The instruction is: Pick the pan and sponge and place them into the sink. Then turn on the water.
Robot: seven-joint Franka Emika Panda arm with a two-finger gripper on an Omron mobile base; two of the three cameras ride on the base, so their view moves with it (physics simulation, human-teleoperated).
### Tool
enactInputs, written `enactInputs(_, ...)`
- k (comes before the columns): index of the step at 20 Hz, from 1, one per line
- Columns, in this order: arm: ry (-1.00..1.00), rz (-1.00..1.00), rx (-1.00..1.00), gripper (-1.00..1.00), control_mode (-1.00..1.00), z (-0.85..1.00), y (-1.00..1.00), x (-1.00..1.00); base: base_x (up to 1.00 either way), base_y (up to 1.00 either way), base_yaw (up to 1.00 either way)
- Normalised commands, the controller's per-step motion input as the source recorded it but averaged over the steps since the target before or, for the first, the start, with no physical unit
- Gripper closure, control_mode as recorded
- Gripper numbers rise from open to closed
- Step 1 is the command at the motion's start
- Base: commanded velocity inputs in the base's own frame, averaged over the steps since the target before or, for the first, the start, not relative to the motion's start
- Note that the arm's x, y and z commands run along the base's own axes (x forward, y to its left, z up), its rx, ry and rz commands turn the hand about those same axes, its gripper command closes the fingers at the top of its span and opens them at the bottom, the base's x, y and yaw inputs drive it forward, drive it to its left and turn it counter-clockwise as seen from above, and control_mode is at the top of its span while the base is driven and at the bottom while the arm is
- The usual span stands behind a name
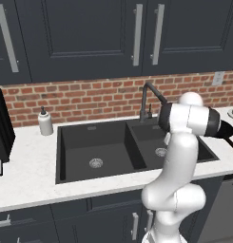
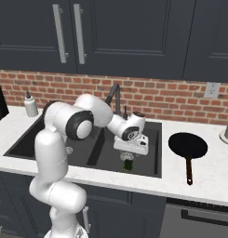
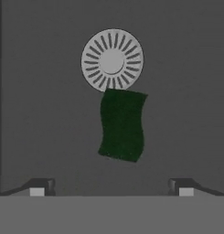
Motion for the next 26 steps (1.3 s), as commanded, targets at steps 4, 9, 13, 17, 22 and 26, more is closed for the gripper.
enactInputs(4, -0.01, 0.0, 0.0, -1.0, -1.0, 0.78, -0.04, -0.36, 0.0, 0.0, 0.0)
enactInputs(9, 0.0, 0.0, 0.0, -1.0, -1.0, 0.62, 0.0, -0.32, 0.0, 0.0, 0.0)
enactInputs(13, 0.0, 0.0, 0.0, -1.0, -1.0, 0.54, -0.01, -0.33, 0.0, 0.0, 0.0)
enactInputs(17, -0.01, 0.0, 0.0, -1.0, -1.0, 0.58, 0.0, -0.38, 0.0, 0.0, 0.0)
enactInputs(22, -0.05, 0.0, 0.0, -1.0, -1.0, 0.57, 0.0, -0.52, 0.0, 0.0, 0.0)
enactInputs(26, -0.06, 0.0, 0.0, -1.0, -1.0, 0.61, 0.0, -0.64, 0.0, 0.0, 0.0)
